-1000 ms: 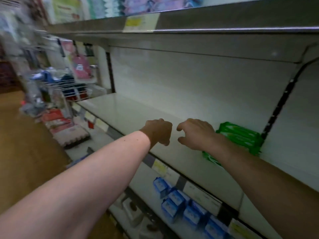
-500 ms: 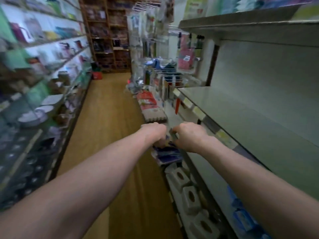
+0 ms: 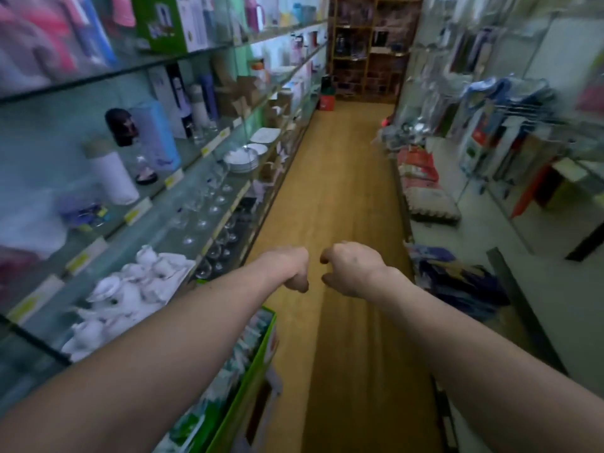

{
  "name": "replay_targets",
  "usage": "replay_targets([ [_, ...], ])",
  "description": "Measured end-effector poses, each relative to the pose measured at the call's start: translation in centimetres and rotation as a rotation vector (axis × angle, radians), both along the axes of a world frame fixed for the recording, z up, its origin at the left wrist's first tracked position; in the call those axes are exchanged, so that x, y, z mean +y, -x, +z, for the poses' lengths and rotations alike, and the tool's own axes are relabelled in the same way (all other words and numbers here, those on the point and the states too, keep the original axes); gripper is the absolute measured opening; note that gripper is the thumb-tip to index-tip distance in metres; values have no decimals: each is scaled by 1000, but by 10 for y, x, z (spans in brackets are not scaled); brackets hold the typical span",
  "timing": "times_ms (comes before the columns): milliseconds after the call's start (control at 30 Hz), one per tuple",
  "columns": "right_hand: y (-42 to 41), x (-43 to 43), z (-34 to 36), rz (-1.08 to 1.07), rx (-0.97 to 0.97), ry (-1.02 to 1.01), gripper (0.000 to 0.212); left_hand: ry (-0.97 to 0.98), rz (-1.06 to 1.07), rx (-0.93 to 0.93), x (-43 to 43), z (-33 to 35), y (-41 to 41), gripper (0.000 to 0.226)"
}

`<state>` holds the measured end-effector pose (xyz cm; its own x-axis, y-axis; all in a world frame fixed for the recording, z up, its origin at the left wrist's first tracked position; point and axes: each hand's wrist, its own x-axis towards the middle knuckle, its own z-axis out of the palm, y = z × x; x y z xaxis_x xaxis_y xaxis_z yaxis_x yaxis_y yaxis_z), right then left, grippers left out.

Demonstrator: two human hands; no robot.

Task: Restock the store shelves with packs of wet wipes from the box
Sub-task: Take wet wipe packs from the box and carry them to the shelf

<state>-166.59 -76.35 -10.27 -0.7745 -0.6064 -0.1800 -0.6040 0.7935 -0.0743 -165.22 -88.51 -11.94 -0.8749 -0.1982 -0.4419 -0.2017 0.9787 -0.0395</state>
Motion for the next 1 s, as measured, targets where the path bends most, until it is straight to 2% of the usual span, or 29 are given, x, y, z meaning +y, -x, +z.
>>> replay_targets([
  [267,-32,-131,-48,273,-138,-106,35,-73,213,-99,-132,-48,-69,44],
  [400,-40,-175,-77,377,-201,-149,38,-128,346,-155,-176,-81,-100,43],
  [567,-32,-208,-125,493,-228,-201,37,-264,518,-233,-208,-135,-117,42],
  [733,-11,-228,-180,540,-301,-274,35,-408,712,-271,-216,-185,-115,19],
  [900,6,-241,-229,562,-385,-328,47,-556,873,-255,-215,-238,-114,62],
  [1000,11,-245,-254,568,-423,-327,38,-615,945,-192,-213,-265,-115,58],
])
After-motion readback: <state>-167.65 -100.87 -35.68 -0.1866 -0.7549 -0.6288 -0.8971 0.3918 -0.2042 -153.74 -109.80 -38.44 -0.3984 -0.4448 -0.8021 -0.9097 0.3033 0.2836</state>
